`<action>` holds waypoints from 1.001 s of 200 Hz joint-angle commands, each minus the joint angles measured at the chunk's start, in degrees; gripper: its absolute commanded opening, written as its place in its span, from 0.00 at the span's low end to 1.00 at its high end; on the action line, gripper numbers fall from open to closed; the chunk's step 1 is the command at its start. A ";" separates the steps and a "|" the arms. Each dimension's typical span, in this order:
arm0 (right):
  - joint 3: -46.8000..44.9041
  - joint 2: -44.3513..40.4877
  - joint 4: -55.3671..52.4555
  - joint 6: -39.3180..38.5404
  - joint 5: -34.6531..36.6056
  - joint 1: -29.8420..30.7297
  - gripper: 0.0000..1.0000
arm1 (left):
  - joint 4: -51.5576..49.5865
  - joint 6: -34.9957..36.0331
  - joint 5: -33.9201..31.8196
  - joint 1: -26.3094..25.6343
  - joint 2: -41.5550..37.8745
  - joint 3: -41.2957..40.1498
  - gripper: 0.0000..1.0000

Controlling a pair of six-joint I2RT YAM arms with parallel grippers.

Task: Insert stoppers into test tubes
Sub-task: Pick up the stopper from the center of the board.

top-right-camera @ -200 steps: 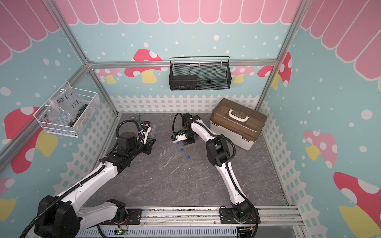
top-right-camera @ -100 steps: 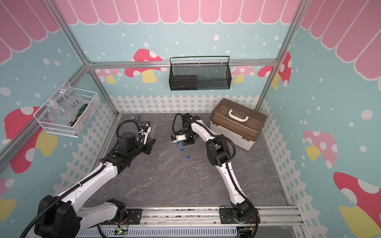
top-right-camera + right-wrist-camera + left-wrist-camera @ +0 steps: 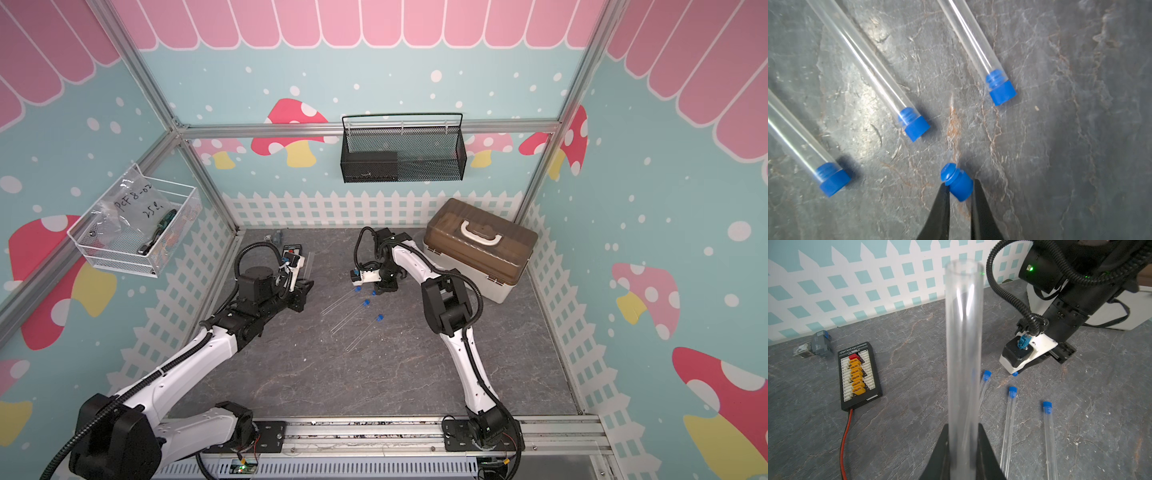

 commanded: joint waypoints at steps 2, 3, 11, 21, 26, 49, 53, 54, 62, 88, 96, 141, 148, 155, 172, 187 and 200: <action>-4.89 -5.75 2.37 2.07 -2.99 -1.31 0.14 | -0.11 1.11 -0.34 0.44 -0.18 -0.71 0.00; -5.26 -5.99 2.47 2.14 -3.05 -1.34 0.14 | -0.09 1.11 -0.37 0.44 -0.19 -0.73 0.00; -7.58 -7.70 3.41 2.70 -3.39 -1.58 0.14 | -0.10 1.19 -0.32 0.37 -0.19 -0.75 0.00; -10.62 -10.13 4.72 3.53 -3.72 -1.80 0.14 | -0.09 1.19 -0.32 0.40 -0.19 -0.75 0.00; -12.27 -11.39 5.51 4.01 -3.89 -1.88 0.14 | -0.11 1.26 -0.24 0.41 -0.19 -0.75 0.00; -21.49 -18.75 9.78 6.73 -4.72 -1.98 0.15 | -0.34 1.46 -0.23 0.36 -0.19 -0.75 0.00; -23.25 -20.19 10.48 7.38 -4.90 -1.98 0.15 | -0.43 1.46 -0.23 0.36 -0.14 -0.75 0.00; -23.62 -20.51 10.70 7.57 -4.89 -1.93 0.15 | -0.43 1.46 -0.23 0.36 -0.12 -0.75 0.00; -27.22 -23.50 12.39 8.87 -5.27 -1.98 0.15 | -0.57 1.61 -0.23 0.26 -0.20 -0.75 0.00; -38.79 -34.08 16.45 13.63 -6.80 -1.85 0.15 | -0.85 2.22 -0.47 -0.25 -0.36 -0.82 0.00; -42.08 -37.10 17.65 15.16 -7.22 -1.72 0.15 | -0.87 2.33 -0.55 -0.41 -0.36 -0.87 0.00; -58.18 -50.38 20.63 18.89 -4.84 2.66 0.16 | -1.34 3.13 -1.26 -1.45 0.02 -0.93 0.00; -59.72 -51.07 20.55 18.97 -3.41 3.76 0.17 | -1.45 3.29 -1.36 -1.61 0.12 -0.93 0.00; -61.27 -51.45 20.63 18.75 -1.69 5.00 0.17 | -1.54 3.40 -1.61 -1.81 0.16 -0.78 0.00; -63.54 -51.09 21.54 18.73 0.60 7.94 0.18 | -1.93 3.98 -1.98 -2.30 0.51 -0.75 0.00; -64.29 -49.58 22.94 19.31 1.31 10.32 0.18 | -2.17 4.42 -2.40 -2.61 0.78 -0.84 0.00; -64.51 -47.96 24.69 20.07 1.49 11.65 0.18 | -2.37 4.83 -2.83 -2.80 0.85 -0.92 0.00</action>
